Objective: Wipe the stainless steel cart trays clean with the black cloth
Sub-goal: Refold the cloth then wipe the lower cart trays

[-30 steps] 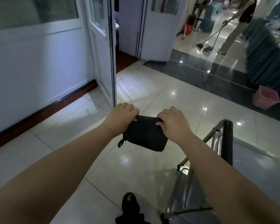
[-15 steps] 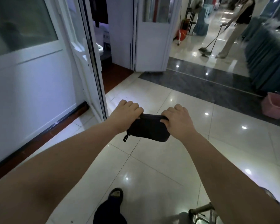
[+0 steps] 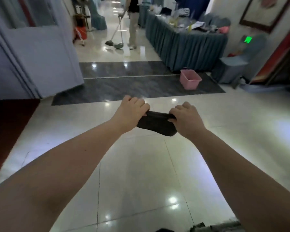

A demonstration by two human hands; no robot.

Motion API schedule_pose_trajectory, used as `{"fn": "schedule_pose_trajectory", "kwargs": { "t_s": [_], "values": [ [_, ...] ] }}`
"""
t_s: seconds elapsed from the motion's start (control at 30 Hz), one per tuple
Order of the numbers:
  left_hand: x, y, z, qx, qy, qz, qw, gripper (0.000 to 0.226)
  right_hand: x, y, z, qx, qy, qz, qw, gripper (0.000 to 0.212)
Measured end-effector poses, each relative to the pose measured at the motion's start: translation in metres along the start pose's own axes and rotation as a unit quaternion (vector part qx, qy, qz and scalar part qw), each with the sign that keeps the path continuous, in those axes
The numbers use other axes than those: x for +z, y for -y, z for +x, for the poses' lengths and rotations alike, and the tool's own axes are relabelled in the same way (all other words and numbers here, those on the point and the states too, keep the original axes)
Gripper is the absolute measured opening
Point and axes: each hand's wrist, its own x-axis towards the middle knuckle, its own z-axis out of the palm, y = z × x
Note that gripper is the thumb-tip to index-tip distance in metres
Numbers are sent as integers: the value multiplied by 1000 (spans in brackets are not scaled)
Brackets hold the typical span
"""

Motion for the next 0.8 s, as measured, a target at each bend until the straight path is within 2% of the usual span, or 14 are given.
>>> {"fn": "schedule_pose_trajectory", "kwargs": {
  "t_s": [0.17,0.43,0.6,0.8],
  "values": [
    [48,-11,161,106,-40,-35,993,15,-11,-120,37,119,-16,-44,992,21],
    [101,-74,385,231,-96,-17,968,17,-19,-301,54,248,-74,-104,960,14],
    [135,-125,497,262,-147,-117,947,8,-19,-391,58,313,-113,-135,933,10],
    [209,-213,596,351,-167,-189,902,8,6,-484,30,444,-50,-177,877,8]
  ]
}}
